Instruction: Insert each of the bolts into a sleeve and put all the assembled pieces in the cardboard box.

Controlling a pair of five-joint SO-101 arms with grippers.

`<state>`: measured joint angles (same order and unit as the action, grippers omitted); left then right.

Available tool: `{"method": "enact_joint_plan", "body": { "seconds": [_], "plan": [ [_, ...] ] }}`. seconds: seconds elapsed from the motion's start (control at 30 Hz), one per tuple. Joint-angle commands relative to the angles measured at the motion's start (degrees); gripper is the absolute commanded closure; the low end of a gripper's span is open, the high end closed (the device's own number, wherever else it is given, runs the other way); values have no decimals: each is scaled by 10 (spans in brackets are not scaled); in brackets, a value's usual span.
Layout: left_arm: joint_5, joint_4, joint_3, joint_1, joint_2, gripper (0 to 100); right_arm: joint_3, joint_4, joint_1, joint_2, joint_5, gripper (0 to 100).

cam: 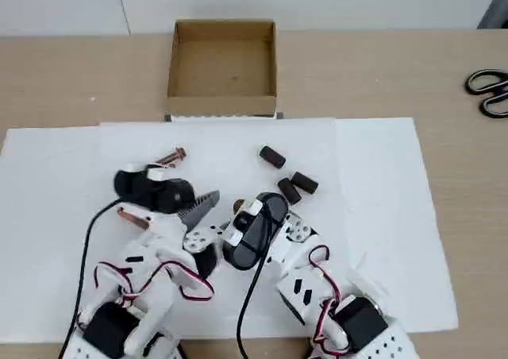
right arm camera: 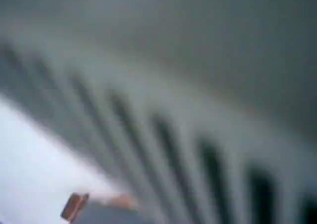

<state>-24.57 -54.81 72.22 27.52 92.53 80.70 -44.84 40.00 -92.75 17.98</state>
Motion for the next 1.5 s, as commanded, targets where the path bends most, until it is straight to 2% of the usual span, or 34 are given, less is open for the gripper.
{"method": "enact_joint_plan", "body": {
  "seconds": [0.0,0.17,0.27,0.43,0.6,0.77,1.0,1.2,1.33,1.47],
  "plan": [
    [5,-13,-59,-3,4,806,-11,7,0,-7,0,995],
    [7,-13,-81,-3,4,987,-11,7,-12,-4,-1,995],
    [28,-17,-76,-8,4,994,-8,12,-52,-1,-21,995],
    [88,-12,-50,-113,3,994,-6,12,-125,0,-89,995],
    [143,-13,21,-230,4,994,-55,12,-135,33,-94,995],
    [146,-13,97,-277,4,994,-200,21,-149,227,-150,995],
    [149,-12,132,-275,4,994,-461,58,-181,535,-168,995],
    [215,20,182,-279,5,994,-686,61,-181,780,-167,995],
    [220,65,205,-279,5,994,-828,61,-181,917,-128,995],
    [220,76,208,-279,5,994,-959,61,-182,1038,-78,995]
  ]
}}
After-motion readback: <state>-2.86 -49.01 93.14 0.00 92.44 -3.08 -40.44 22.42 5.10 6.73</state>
